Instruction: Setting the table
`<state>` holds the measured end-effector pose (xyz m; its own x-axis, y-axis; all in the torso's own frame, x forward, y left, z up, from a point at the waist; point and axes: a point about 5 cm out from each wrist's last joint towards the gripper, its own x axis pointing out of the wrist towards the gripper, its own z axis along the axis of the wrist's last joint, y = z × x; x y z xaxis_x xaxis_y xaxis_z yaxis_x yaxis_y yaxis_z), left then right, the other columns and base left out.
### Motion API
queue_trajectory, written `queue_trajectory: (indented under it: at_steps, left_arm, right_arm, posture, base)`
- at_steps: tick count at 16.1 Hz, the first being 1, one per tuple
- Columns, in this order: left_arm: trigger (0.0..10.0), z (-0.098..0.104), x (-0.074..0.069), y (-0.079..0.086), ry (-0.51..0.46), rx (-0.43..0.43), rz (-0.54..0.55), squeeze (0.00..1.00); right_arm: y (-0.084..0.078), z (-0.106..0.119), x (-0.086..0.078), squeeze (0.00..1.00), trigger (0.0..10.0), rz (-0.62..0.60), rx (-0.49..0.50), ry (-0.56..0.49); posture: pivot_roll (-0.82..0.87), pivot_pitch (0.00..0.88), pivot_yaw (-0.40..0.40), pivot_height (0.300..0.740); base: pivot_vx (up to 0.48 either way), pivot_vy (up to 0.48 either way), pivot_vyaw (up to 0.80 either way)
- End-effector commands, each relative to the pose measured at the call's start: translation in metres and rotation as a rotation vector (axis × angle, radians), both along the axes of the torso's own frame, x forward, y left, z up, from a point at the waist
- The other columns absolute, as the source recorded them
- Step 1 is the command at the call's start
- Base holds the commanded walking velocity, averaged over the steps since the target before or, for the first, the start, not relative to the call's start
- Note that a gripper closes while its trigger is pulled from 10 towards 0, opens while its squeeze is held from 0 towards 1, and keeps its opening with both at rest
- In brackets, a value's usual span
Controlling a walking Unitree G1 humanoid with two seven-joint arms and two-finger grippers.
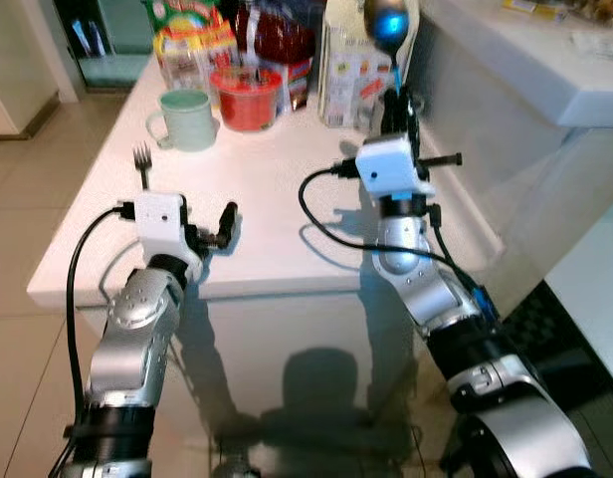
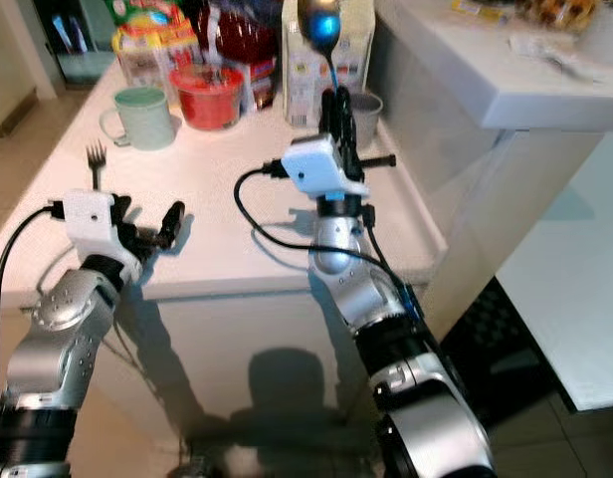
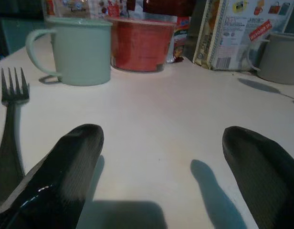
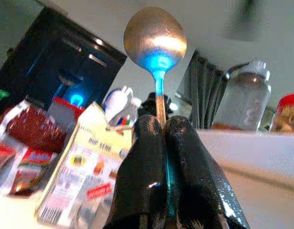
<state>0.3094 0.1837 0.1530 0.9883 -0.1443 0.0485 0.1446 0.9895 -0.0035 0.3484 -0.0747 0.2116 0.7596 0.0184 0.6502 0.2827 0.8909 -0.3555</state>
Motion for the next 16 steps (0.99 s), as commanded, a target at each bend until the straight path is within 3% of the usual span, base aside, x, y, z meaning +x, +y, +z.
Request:
queue_trajectory:
  at_steps: [1, 5, 16]
  left_arm:
    - [10.0, 0.0016, -0.0005, 0.0002, 0.002, -0.011, -0.001, 0.0]
    - [10.0, 0.002, -0.0003, 0.0001, 0.0, -0.01, 0.002, 0.0]
    - [10.0, 0.0012, -0.0008, -0.0004, 0.007, -0.012, -0.014, 0.0]
  right_arm:
    - [-0.003, -0.0032, 0.0011, 0.0, 0.0, -0.014, 0.007, 0.023]
    - [-0.0027, -0.0039, 0.0012, 0.0, 0.0, -0.014, 0.005, 0.026]
    - [-0.0036, -0.0044, 0.0018, 0.0, 0.0, -0.018, -0.002, 0.029]
  posture:
    - [0.22, 0.0, -0.015, 0.74]
    - [0.22, 0.0, -0.015, 0.74]
    - [0.21, 0.0, -0.011, 0.74]
  base:
    - [-0.33, 0.0, 0.0]
    - [-0.276, 0.0, 0.0]
    - [-0.046, 0.0, 0.0]
